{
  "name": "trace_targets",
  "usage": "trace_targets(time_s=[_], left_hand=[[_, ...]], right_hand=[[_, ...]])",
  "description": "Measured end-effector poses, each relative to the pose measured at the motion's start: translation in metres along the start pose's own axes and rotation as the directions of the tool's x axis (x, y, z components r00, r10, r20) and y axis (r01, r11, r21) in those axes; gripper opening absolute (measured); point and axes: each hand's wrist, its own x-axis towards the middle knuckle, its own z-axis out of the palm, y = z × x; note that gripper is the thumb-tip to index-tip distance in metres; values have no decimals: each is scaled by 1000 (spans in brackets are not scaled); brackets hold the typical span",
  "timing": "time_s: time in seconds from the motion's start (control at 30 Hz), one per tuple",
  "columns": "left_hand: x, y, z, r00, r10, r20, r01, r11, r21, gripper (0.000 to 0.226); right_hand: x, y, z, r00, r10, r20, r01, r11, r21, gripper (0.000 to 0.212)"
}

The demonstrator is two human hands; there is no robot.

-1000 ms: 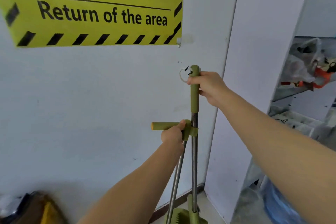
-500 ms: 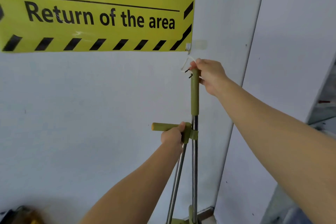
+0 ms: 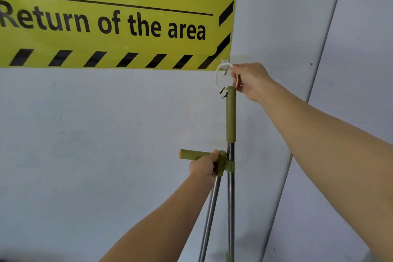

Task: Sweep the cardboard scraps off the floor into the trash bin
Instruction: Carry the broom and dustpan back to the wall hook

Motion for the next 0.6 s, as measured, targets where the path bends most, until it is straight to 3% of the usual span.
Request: trace_targets(time_s=[0.13, 0.33, 0.43, 0.6], left_hand=[[15, 0, 16, 999, 14, -36, -15, 999, -31, 33], [34, 4, 36, 995, 50, -87, -54, 998, -42, 26], [41, 3, 44, 993, 57, -103, -61, 997, -39, 21], [55, -5, 48, 989, 50, -140, -55, 998, -37, 26]], right_hand=[[32, 2, -3, 996, -80, 41, 84, 989, -120, 24], [75, 15, -4, 979, -196, 52, 202, 965, -169, 23], [90, 25, -4, 969, -246, 35, 248, 955, -161, 4], [97, 39, -9, 946, -320, 55, 324, 915, -239, 15]])
